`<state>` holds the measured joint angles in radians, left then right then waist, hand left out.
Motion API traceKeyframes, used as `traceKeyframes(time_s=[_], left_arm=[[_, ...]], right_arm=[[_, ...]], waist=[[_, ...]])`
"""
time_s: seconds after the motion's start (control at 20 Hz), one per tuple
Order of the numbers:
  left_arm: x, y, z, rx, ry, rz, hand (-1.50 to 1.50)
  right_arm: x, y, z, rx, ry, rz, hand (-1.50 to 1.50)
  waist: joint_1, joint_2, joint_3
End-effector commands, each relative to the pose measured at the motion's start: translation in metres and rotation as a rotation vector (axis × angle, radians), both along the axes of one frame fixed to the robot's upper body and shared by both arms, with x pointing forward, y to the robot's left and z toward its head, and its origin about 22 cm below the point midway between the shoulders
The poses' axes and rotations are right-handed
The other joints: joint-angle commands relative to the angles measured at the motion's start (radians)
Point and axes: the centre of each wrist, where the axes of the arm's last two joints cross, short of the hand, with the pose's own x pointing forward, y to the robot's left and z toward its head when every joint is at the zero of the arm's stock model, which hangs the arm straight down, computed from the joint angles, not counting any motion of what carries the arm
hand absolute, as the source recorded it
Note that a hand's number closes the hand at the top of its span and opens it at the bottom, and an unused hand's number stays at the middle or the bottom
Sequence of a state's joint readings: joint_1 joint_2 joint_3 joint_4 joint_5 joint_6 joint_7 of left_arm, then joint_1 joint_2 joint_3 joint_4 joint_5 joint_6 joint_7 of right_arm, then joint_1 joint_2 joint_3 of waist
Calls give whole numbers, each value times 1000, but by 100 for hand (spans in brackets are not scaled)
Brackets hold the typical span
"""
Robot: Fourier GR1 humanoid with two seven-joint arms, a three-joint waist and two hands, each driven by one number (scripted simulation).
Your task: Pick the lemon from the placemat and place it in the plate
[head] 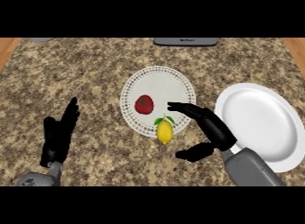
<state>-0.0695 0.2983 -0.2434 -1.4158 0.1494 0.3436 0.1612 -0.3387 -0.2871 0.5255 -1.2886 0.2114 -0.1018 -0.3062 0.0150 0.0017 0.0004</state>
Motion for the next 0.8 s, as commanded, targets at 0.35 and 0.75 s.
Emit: traceKeyframes(time_s=[0.35,0.75], left_arm=[[-1,1,7,2,16,17,0],[7,8,5,8,12,21,0]], right_arm=[[30,47,56,-529,-9,26,-150],[34,78,76,-768,178,137,-150]], waist=[[-5,-5,-1],[-13,-3,-1]])
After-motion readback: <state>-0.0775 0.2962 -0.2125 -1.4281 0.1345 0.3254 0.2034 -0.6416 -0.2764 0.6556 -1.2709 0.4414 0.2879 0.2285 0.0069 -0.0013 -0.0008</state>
